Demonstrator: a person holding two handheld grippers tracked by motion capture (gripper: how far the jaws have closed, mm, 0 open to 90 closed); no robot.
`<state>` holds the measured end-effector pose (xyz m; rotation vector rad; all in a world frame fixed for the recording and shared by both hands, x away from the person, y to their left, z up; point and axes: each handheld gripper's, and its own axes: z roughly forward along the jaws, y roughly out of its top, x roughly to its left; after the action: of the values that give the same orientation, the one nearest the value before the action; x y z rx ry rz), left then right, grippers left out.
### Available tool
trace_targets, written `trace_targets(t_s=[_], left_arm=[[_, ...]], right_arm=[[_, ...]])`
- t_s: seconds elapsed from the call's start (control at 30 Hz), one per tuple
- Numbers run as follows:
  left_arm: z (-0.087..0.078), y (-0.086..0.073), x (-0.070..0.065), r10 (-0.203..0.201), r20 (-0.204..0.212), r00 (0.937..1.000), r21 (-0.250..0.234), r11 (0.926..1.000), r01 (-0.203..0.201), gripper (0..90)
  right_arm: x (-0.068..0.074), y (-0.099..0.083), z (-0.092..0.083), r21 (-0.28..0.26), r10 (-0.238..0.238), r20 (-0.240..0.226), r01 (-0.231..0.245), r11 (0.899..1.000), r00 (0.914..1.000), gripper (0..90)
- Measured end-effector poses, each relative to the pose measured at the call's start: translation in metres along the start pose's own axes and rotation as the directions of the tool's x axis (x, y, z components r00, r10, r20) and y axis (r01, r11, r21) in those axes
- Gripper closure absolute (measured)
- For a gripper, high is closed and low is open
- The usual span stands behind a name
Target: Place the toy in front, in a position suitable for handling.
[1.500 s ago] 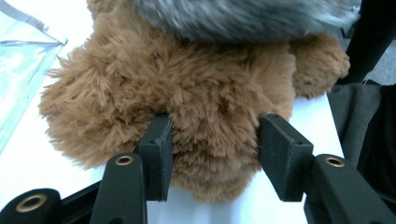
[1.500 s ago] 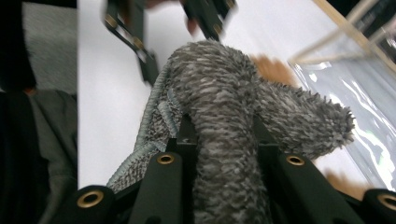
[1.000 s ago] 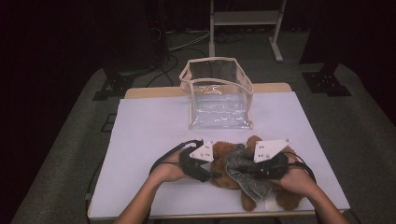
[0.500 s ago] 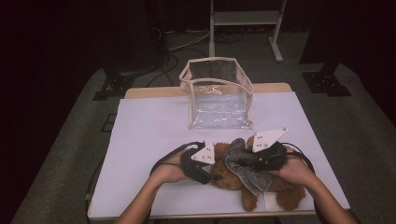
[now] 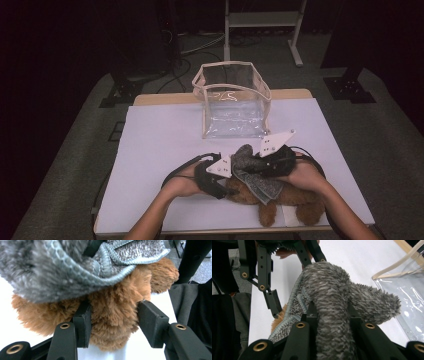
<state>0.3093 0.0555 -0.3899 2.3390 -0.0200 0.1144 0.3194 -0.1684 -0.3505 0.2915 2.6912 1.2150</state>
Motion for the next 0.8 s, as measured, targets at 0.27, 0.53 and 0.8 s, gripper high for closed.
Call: trace_targets(t_s=[0.27,0.53,0.8], left_arm=[[0.002,0.003,-0.002,0.007,0.005,1.0,0.006,1.0,-0.007,46.6],[0.002,0.003,-0.004,0.011,0.005,0.9999,0.012,0.9999,-0.011,45.8],[0.002,0.001,-0.006,0.014,0.006,0.9999,-0.005,0.9999,-0.014,45.7]], right_arm=[[-0.006,-0.013,-0.016,0.03,0.034,0.007,-0.034,0.999,0.9994,71.0],[-0.012,0.004,0.003,0.012,0.016,-0.012,-0.016,1.0,0.9998,70.9],[-0.019,-0.013,-0.011,0.02,0.064,0.0,-0.064,0.998,0.998,70.9]])
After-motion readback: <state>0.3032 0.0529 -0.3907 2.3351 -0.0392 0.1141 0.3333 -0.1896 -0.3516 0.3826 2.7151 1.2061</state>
